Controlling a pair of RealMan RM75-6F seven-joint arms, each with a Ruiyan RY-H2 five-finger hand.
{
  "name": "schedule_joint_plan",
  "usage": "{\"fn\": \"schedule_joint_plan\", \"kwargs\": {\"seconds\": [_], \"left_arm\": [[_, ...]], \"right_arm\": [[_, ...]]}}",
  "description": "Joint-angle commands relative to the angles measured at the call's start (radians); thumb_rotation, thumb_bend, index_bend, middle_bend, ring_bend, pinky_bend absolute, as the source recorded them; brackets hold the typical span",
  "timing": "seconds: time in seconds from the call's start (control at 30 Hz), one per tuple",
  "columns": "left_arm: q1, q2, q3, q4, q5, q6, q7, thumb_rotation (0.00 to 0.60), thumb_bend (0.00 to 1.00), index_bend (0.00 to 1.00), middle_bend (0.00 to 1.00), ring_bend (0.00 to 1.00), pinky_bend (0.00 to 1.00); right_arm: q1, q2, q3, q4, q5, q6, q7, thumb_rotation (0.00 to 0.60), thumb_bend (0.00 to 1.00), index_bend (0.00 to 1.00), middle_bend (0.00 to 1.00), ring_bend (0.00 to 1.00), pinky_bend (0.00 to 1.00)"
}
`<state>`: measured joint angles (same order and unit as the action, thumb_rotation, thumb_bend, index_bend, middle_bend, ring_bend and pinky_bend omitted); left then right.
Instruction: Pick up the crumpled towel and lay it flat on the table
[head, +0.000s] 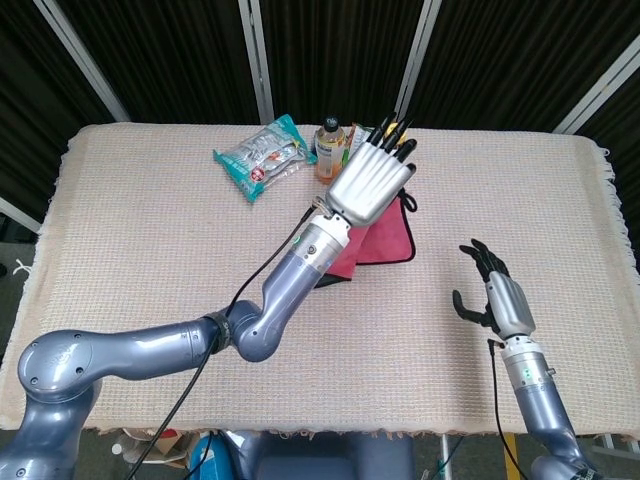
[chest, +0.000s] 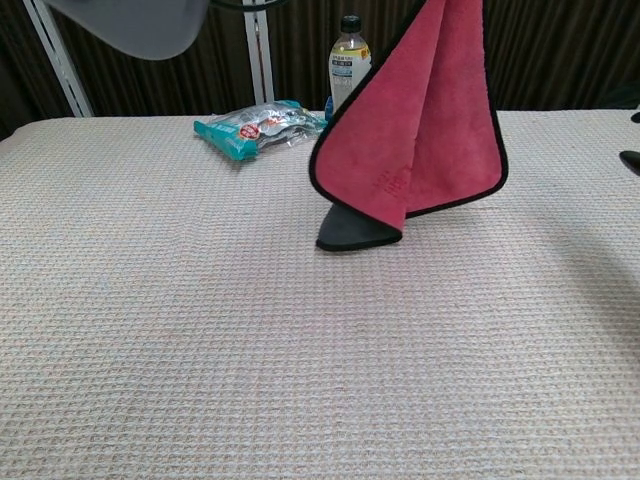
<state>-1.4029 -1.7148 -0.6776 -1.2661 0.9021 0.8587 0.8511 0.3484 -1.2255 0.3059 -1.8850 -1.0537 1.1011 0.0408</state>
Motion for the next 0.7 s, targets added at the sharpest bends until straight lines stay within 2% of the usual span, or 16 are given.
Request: {"fn": "schedule_joint_plan", "kwargs": {"seconds": [0.03, 0.17, 0.33, 0.7], "left_arm": [[-0.040, -0.012, -0.014, 0.040, -0.024, -0.007, -0.005, 0.600, 0.48, 0.64, 0.24, 0.03, 0.02], [-0.060, -0.015, 0.001, 0.063, 0.001, -0.011, -0.057, 0.600, 0.48, 0.64, 0.24, 0.03, 0.01], [-0.057, 0.003, 0.035, 0.062, 0.091, -0.001, -0.162, 0.600, 0.48, 0.64, 0.24, 0.03, 0.02], [-0.002, 0.079, 0.092, 0.022, 0.284, 0.051, -0.424, 0.600, 0.48, 0.64, 0.25, 0.03, 0.02]], "right_arm": [[0.027, -0.020, 0.011, 0.004, 0.056, -0.032, -0.008, 0.600, 0.48, 0.14, 0.00, 0.00, 0.00], [0.061, -0.045, 0.022, 0.032, 0.126, -0.075, -0.006, 0.600, 0.48, 0.14, 0.00, 0.00, 0.00], [0.098, -0.083, 0.034, 0.084, 0.194, -0.101, -0.005, 0.600, 0.48, 0.14, 0.00, 0.00, 0.00], [0.093, -0.086, 0.024, 0.067, 0.204, -0.052, -0.018, 0.600, 0.48, 0.14, 0.00, 0.00, 0.00]]}}
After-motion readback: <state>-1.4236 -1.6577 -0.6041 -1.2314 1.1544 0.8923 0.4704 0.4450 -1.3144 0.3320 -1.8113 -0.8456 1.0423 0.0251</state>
